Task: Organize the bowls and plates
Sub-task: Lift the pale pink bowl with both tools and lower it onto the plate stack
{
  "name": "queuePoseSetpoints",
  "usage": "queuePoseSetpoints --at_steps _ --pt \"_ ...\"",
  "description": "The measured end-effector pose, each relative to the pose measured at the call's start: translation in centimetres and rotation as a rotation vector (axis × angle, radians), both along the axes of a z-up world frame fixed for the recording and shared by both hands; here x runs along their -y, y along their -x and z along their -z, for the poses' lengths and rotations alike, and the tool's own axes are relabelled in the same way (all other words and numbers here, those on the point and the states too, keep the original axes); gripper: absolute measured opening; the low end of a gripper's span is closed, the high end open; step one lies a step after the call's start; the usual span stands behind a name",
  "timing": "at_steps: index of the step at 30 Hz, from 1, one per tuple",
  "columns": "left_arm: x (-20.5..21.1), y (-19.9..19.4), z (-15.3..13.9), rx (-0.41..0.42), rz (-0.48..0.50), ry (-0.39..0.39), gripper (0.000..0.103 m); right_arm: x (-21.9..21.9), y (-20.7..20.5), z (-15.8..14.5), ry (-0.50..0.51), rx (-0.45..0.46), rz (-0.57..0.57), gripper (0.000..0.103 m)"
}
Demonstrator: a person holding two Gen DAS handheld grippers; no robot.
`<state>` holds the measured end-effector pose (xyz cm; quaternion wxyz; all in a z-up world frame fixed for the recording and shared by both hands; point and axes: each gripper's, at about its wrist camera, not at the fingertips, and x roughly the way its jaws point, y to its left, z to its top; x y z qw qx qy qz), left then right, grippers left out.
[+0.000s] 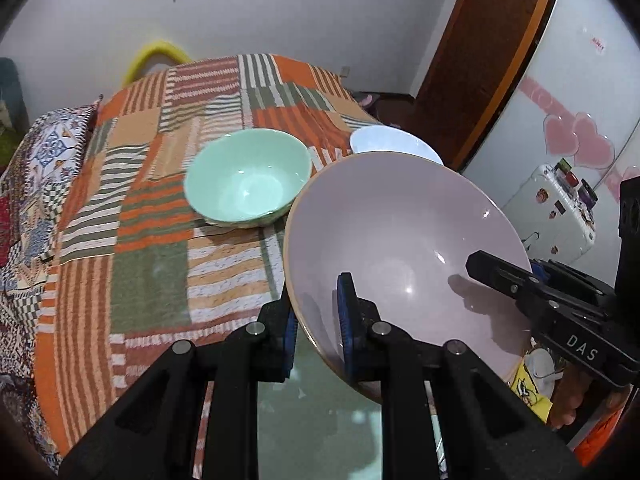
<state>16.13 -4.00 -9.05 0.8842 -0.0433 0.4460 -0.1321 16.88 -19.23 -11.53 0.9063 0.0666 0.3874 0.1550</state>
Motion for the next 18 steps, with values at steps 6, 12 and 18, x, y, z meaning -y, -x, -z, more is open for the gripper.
queuePoseSetpoints --at_steps 6,12,18 --pt "-2.3 2.7 -1.2 0.022 -0.041 -0.012 0.018 -1.9 1.1 -0.8 -0.004 0.024 -0.037 0.026" --pt "-5.2 5.2 -1.5 0.028 -0.099 -0.015 0.018 -4.5 1.9 -0.8 -0.002 0.029 -0.093 0.026" --pt "-8.7 7.3 -1.8 0.031 -0.166 -0.015 0.018 -7.5 2.4 -0.3 -0.011 0.023 -0.155 0.026"
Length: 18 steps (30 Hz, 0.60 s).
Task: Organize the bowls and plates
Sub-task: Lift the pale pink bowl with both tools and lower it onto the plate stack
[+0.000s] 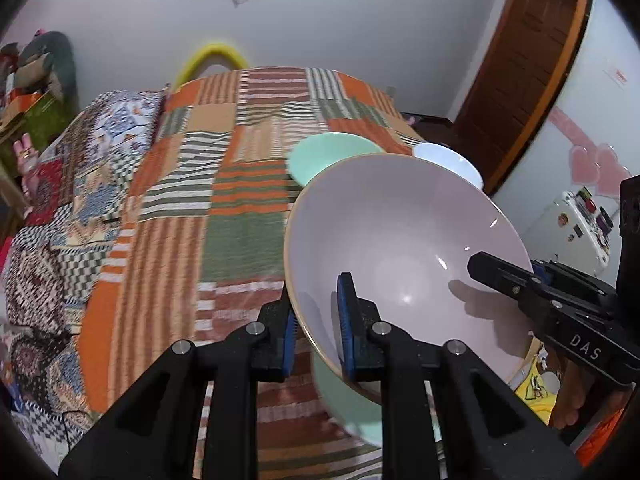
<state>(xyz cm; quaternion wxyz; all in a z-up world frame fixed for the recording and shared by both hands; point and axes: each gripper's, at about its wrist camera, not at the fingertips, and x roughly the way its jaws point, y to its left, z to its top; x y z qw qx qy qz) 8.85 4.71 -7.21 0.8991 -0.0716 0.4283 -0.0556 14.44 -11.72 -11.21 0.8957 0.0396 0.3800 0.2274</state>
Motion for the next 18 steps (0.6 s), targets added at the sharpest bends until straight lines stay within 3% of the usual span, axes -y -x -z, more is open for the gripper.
queuePoseSetpoints --at_steps 9,18 --pt "-4.5 2.2 0.6 -0.005 -0.088 -0.022 0.018 -4.8 0.3 1.0 0.013 -0.026 -0.098 0.026" --pt "-8.0 3.4 3.8 -0.066 -0.150 0.011 0.018 -8.7 0.5 3.3 0.072 -0.077 -0.168 0.026"
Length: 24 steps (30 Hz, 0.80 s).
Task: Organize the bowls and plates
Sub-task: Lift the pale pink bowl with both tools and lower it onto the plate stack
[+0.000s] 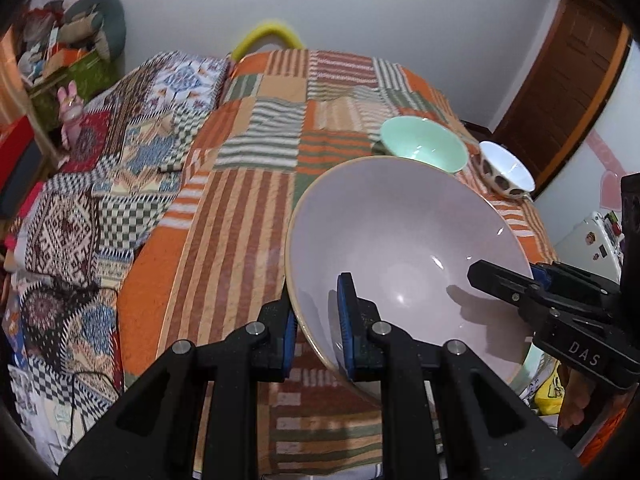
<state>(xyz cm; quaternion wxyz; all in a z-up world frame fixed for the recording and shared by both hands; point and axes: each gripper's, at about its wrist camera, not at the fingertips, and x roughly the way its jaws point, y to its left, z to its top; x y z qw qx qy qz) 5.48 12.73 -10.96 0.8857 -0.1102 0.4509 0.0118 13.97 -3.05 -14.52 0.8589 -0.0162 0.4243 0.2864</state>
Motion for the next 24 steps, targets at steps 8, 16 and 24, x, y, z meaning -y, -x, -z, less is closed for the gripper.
queuePoseSetpoints --at_steps 8,16,24 --pt "-2.3 1.0 3.2 -0.061 -0.046 0.028 0.018 -2.4 0.1 2.3 0.036 -0.067 -0.041 0.026" --pt "-4.3 1.5 6.2 -0.114 -0.094 0.069 0.018 -4.9 0.0 4.7 0.097 -0.119 -0.080 0.026" --pt "-4.7 1.9 8.1 -0.140 -0.118 0.082 0.018 -5.9 -0.1 6.3 0.140 -0.147 -0.097 0.026"
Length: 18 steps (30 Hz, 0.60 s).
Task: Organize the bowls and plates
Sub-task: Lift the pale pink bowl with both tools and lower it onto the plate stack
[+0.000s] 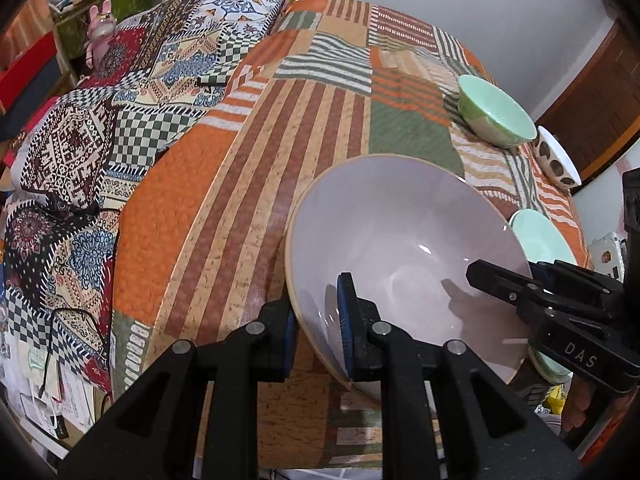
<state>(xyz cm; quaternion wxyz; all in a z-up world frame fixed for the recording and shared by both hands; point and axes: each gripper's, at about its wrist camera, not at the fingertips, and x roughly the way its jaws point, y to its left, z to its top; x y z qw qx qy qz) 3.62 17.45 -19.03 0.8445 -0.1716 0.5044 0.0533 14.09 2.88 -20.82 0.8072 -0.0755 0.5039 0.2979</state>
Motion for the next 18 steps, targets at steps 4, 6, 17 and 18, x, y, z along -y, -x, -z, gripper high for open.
queuePoseSetpoints --at_steps 4,6,17,18 --pt "0.09 0.16 0.41 -0.004 0.004 0.000 0.018 -0.04 -0.11 0.03 0.005 0.004 -0.005 0.026" --pt "0.07 0.24 0.71 -0.009 0.004 0.000 0.018 -0.16 -0.11 0.06 0.011 0.009 -0.011 0.026" --pt "0.22 0.91 0.63 -0.018 -0.005 -0.022 0.018 -0.78 0.30 0.12 0.045 0.027 -0.041 0.028" --pt "0.19 0.99 0.45 -0.014 -0.007 -0.023 0.018 -0.66 0.38 0.00 0.045 0.030 -0.039 0.028"
